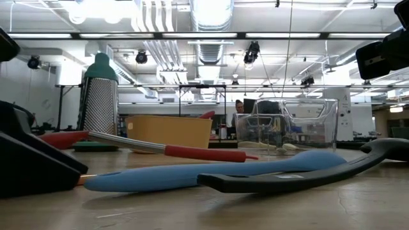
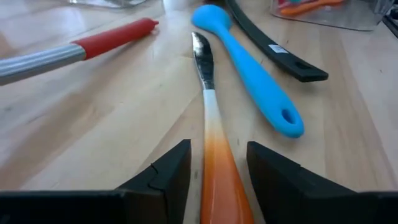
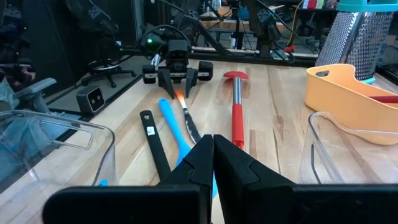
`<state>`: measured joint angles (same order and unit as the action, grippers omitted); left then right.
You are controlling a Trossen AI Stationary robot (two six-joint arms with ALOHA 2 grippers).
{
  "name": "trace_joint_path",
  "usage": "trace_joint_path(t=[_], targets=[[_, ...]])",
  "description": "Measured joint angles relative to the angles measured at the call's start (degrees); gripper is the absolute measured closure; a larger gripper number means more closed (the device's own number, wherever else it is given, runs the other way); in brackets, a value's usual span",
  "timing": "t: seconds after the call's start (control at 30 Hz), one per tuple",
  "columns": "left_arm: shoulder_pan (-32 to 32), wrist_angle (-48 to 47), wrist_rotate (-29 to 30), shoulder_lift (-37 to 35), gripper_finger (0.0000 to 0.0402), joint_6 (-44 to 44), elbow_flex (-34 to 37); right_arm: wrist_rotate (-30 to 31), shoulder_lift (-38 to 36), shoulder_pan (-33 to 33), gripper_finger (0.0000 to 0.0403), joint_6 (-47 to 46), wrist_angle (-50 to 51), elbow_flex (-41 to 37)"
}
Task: Pick & Place Kitchen Items
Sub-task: Put the orange kitchen knife into the top transparent bin
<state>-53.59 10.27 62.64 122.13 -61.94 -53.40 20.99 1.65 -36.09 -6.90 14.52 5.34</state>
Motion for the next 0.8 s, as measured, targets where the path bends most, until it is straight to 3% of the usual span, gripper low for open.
trace_joint_path(t=[0.2,0.53,0.8], targets=[[1.34,-2.81,-4.36,0.09,0.025,-4.41,0.1,0.0,0.0,0.02,0.0394,0.0,0.0,0.02],[1.86,-3.86,-7.17,0.17,0.0348,-7.42,0.03,-0.02,0.0,0.02,0.0394,0.0,0.0,0.0],[1.77,-3.75,-6.33,0.11,0.032,-7.52,0.08,0.0,0.0,0.02,0.0394,0.0,0.0,0.02]])
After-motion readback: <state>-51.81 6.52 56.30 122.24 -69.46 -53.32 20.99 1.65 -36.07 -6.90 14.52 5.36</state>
